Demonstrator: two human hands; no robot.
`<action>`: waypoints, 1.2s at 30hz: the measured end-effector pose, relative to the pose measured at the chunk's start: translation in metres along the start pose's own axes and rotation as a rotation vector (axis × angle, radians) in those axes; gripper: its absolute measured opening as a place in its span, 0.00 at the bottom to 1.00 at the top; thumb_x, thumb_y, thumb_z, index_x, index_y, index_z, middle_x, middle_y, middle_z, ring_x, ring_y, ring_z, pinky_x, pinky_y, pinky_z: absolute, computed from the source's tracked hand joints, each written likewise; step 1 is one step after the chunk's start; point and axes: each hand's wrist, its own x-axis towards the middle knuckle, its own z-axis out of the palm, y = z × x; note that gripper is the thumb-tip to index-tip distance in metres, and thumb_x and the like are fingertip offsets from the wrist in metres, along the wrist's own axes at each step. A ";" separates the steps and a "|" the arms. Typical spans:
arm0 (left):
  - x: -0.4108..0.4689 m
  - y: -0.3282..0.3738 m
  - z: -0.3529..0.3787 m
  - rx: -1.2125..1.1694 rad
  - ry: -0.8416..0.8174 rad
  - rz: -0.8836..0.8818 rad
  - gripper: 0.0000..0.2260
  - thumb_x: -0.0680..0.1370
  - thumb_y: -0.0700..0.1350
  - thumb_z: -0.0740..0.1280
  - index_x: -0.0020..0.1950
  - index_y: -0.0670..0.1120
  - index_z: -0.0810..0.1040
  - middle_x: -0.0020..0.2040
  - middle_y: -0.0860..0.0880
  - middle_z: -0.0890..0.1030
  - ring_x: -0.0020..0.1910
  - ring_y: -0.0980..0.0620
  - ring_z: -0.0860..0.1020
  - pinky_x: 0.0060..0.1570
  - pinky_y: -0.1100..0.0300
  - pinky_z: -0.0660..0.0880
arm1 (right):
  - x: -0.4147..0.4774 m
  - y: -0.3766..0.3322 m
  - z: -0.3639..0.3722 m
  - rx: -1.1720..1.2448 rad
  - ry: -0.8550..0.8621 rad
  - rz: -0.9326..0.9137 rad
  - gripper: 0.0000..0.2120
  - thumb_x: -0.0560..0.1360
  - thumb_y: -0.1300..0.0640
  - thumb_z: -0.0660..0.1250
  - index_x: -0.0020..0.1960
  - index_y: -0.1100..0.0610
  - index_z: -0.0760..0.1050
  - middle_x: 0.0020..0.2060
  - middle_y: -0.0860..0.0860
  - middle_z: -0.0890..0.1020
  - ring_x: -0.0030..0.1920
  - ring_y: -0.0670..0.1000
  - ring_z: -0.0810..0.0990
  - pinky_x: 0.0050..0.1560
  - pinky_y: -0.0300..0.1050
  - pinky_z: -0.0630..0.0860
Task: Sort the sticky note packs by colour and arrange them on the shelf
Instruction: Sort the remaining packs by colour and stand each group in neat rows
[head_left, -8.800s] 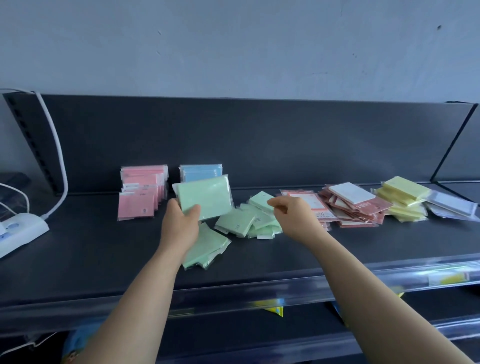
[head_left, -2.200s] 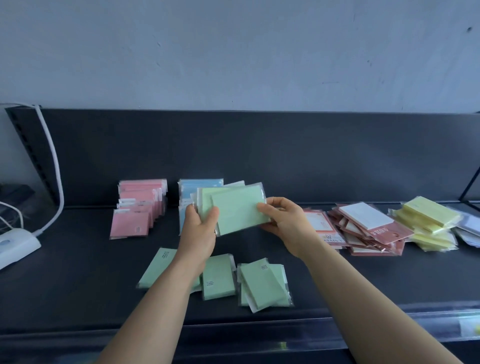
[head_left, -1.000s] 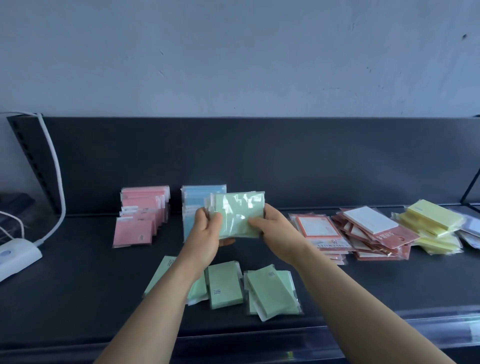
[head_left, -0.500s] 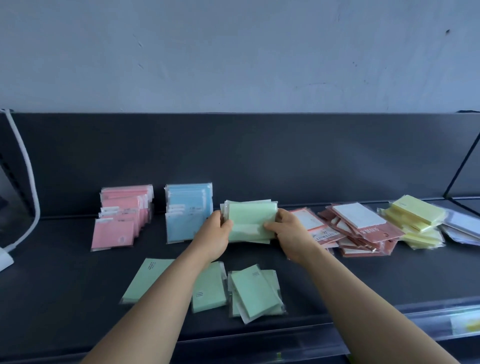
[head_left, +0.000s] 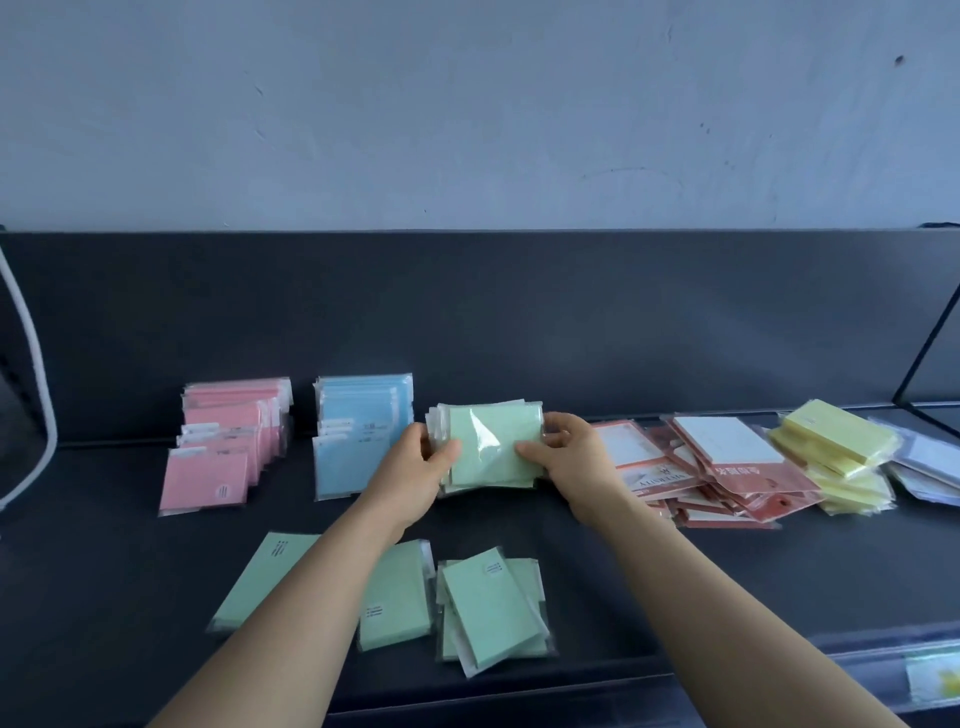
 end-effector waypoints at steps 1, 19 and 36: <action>-0.001 0.000 -0.003 -0.100 -0.027 0.003 0.15 0.77 0.57 0.65 0.57 0.49 0.72 0.55 0.50 0.77 0.54 0.49 0.80 0.58 0.48 0.76 | 0.000 -0.001 0.001 0.096 0.001 0.032 0.17 0.69 0.61 0.76 0.55 0.60 0.76 0.46 0.56 0.84 0.47 0.56 0.84 0.54 0.57 0.80; -0.027 0.029 0.010 -0.599 0.054 0.116 0.07 0.84 0.45 0.55 0.61 0.45 0.66 0.60 0.45 0.75 0.57 0.48 0.79 0.51 0.49 0.81 | -0.026 -0.045 0.003 -0.218 0.042 -0.363 0.09 0.77 0.57 0.66 0.41 0.55 0.67 0.34 0.46 0.71 0.33 0.44 0.68 0.35 0.37 0.68; -0.040 0.023 -0.001 -0.604 -0.107 0.193 0.16 0.80 0.40 0.64 0.66 0.49 0.64 0.61 0.48 0.78 0.56 0.50 0.81 0.52 0.51 0.80 | -0.039 -0.035 0.004 -0.223 -0.078 -0.311 0.10 0.71 0.59 0.74 0.47 0.51 0.75 0.42 0.47 0.75 0.37 0.46 0.72 0.35 0.35 0.71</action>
